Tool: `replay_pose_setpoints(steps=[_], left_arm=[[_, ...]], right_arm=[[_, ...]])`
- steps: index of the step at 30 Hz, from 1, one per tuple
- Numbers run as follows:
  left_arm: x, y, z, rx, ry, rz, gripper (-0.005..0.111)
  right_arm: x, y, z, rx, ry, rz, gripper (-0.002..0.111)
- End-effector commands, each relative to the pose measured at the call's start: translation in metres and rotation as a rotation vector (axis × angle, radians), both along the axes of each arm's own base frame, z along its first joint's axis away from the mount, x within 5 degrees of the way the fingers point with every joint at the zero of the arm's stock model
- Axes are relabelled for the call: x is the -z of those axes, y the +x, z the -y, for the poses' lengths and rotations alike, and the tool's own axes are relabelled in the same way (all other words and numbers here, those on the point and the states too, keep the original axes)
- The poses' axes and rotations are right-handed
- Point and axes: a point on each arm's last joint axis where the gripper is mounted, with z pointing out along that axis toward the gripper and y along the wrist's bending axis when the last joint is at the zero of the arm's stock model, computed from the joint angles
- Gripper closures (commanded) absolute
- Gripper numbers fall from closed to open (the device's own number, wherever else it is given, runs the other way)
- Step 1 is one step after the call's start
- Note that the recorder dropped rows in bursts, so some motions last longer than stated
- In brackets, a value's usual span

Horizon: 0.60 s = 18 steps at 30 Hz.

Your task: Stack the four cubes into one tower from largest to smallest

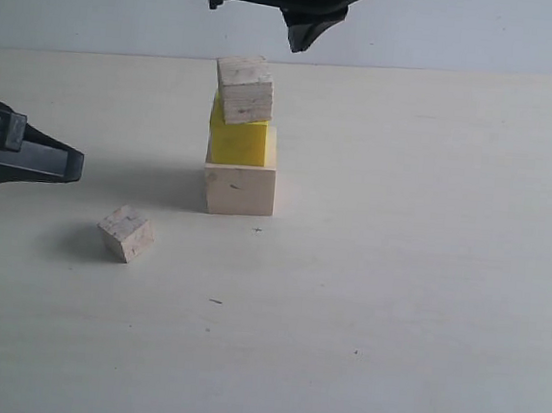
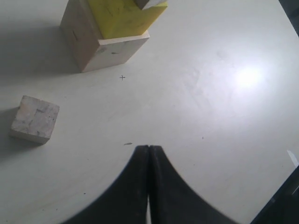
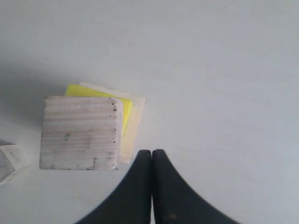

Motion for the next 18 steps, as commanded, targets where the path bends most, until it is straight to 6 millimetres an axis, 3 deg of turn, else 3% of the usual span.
replay_pose_setpoints(steps=[1, 7, 18], left_arm=[[-0.002, -0.002, 0.001, 0.002, 0.0, 0.011, 0.107], [-0.001, -0.003, 0.001, 0.011, 0.006, -0.001, 0.107], [-0.001, -0.003, 0.001, 0.006, 0.005, -0.003, 0.107]], right_arm=[[0.015, 0.013, 0.006, 0.016, -0.004, -0.039, 0.108], [0.021, 0.022, 0.016, 0.052, 0.022, -0.074, 0.108], [0.041, 0.024, 0.006, 0.036, 0.055, -0.152, 0.108]])
